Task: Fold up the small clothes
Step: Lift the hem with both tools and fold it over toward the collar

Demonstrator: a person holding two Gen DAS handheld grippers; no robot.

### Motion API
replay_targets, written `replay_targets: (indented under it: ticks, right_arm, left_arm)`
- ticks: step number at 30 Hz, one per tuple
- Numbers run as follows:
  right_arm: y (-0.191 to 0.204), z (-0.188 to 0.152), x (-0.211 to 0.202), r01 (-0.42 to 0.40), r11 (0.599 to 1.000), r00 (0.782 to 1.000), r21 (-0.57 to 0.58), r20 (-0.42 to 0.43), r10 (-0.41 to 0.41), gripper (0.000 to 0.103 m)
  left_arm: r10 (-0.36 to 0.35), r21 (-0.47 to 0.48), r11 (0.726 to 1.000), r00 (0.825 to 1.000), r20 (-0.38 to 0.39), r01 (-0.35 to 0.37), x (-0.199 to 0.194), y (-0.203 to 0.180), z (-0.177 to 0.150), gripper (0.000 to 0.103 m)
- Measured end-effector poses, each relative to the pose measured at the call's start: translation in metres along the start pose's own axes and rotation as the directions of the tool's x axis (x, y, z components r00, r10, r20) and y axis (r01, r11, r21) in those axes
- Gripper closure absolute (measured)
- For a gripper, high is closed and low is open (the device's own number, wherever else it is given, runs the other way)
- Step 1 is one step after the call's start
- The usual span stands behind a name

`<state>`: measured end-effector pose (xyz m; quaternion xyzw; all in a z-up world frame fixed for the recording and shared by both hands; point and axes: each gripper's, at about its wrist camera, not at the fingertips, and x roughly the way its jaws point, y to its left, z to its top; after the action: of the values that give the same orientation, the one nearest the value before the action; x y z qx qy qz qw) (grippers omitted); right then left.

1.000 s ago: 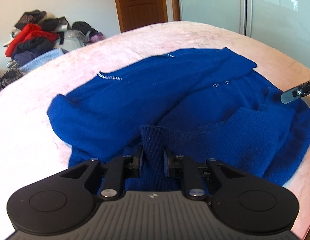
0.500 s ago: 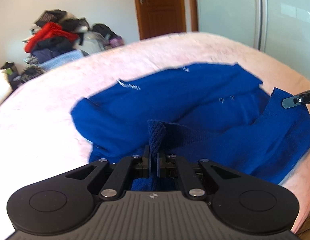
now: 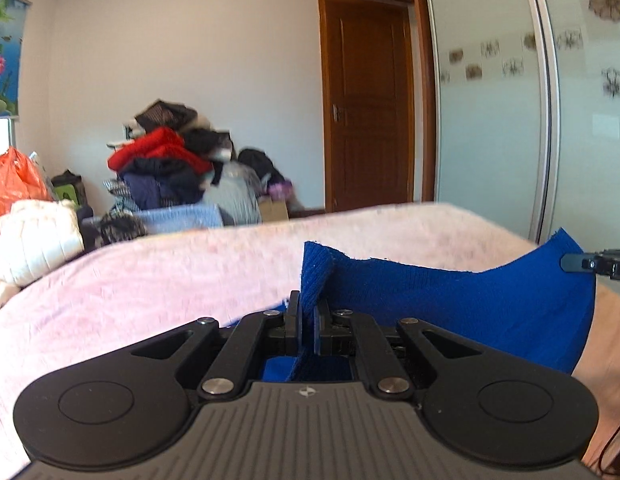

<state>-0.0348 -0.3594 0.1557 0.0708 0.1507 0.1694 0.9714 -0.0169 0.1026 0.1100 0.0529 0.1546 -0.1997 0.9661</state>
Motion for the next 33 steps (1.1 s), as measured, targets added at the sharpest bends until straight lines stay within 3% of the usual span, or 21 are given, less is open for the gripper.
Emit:
replay_targets:
  ticks: [5, 12, 17, 24, 33]
  right_arm:
    - [0.002, 0.023, -0.012, -0.015, 0.999, 0.996, -0.033, 0.092, 0.018, 0.09]
    - [-0.007, 0.004, -0.007, -0.037, 0.999, 0.999, 0.005, 0.006, 0.037, 0.09]
    - [-0.008, 0.002, 0.001, -0.036, 0.999, 0.999, 0.019, -0.001, 0.036, 0.09]
    - [-0.014, 0.012, 0.021, -0.007, 1.0, 1.0, 0.007, 0.008, 0.007, 0.09]
    - [-0.026, 0.007, 0.061, 0.027, 1.0, 0.999, 0.0, -0.027, -0.027, 0.09]
  left_arm:
    - [-0.023, -0.003, 1.0, 0.998, 0.056, 0.024, -0.017, -0.001, 0.012, 0.098]
    - [0.001, 0.045, 0.999, 1.0, -0.011, 0.0, -0.014, -0.007, -0.013, 0.098]
    - [0.008, 0.033, 0.999, 1.0, -0.01, -0.008, -0.004, -0.004, -0.008, 0.098]
    - [0.019, 0.005, 1.0, 1.0, -0.017, -0.019, 0.029, -0.003, 0.001, 0.098]
    - [0.117, -0.009, 0.993, 0.985, -0.127, -0.119, 0.084, -0.002, 0.0, 0.098]
